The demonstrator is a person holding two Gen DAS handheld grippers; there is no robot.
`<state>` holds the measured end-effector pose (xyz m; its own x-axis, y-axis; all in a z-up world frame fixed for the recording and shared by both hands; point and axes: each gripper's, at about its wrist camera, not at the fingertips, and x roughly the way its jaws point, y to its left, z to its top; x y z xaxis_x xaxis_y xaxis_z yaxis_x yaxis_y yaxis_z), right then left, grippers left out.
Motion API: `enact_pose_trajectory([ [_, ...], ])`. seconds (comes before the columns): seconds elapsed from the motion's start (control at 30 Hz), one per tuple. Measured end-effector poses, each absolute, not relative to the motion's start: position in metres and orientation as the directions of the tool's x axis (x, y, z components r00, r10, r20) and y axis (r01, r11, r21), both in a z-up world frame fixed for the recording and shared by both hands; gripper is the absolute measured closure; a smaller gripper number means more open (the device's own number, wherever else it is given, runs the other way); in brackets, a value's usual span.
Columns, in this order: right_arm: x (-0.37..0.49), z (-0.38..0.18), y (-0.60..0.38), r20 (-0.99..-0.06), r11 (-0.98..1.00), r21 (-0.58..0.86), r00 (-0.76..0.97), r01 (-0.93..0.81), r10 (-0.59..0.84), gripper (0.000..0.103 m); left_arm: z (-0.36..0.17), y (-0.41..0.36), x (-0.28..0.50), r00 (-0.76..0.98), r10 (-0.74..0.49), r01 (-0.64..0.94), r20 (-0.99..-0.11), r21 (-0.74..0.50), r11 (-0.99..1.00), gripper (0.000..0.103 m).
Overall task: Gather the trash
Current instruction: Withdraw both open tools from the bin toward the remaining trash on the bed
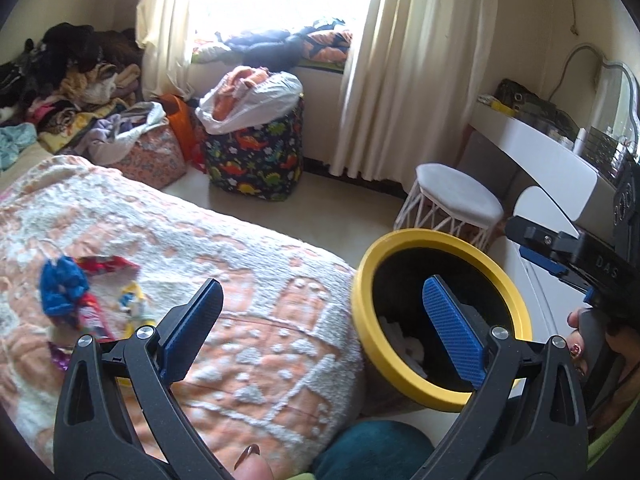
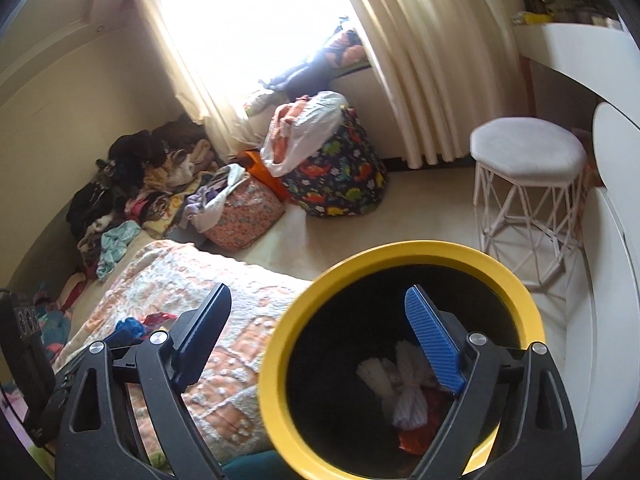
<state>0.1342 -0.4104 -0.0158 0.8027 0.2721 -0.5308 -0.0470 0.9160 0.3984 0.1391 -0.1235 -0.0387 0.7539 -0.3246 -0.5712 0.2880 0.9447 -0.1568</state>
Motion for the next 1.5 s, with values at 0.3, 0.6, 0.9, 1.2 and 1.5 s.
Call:
enact_pose_trajectory([
  [0.3,0.131,-0.004,-0.382,-0.509,0.921,0.373,0.805,-0.112,0.304,0.015,-0.029,-0.087,0.134,0.792,-0.269,0.217,-0.549,-0.159,0.963,0.011],
  [0.6,0.127,0.004,-0.365,-0.455,0.883,0.439,0.806,-0.166,0.378,0.013,-0.025,-0.057,0.130,0.817,-0.232,0.169,-0.528,-0.165,0.972,0.011],
  [0.9,0.125,0.005,-0.345,-0.457,0.886,0.423,0.800,-0.190,0.390,0.013,-0.029,-0.031,0.135,0.826,-0.210,0.122,-0.522,-0.199,0.972,0.011],
  [1.2,0.120,0.002,-0.314,-0.463,0.891,0.383,0.783,-0.245,0.414,0.013,-0.035,0.000,0.137,0.833,-0.170,0.054,-0.527,-0.229,0.972,0.011],
  [1.5,0.119,-0.004,-0.276,-0.493,0.885,0.354,0.743,-0.304,0.452,0.013,-0.044,0.041,0.137,0.834,-0.119,-0.030,-0.539,-0.260,0.965,0.011],
])
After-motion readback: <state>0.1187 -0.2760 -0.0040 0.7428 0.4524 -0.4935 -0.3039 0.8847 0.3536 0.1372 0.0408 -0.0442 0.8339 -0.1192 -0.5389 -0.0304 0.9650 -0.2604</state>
